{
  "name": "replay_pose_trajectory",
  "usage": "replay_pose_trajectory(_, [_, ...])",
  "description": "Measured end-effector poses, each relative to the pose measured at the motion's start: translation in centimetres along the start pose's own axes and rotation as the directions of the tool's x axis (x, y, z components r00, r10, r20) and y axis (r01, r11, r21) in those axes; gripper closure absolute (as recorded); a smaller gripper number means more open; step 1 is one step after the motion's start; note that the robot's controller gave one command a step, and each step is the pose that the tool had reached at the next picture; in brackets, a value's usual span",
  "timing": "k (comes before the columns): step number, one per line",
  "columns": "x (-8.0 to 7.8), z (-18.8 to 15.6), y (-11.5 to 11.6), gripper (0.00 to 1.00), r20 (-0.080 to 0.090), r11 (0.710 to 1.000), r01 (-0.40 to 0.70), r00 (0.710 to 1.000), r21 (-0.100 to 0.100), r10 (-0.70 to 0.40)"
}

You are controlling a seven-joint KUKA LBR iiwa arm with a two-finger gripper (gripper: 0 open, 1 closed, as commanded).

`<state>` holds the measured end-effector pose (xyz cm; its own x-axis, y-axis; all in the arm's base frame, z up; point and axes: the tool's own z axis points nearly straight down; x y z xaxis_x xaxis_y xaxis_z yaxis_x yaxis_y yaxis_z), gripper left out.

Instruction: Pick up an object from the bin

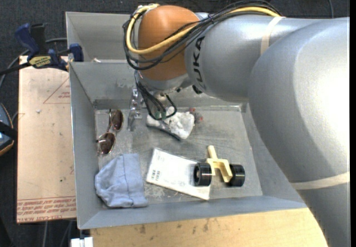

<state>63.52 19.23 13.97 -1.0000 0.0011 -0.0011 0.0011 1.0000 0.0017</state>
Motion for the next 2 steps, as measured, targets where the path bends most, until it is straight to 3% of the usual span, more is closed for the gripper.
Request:
replay_pose_trajectory(1, [3.99, -0.61, 2.03, 1.00, -0.001, 0.998, -0.068, 0.998, 0.001, 0.068])
replay_pose_trajectory(2, [4.35, -1.00, 2.28, 1.00, -0.002, 1.000, -0.025, 1.000, 0.000, 0.025])
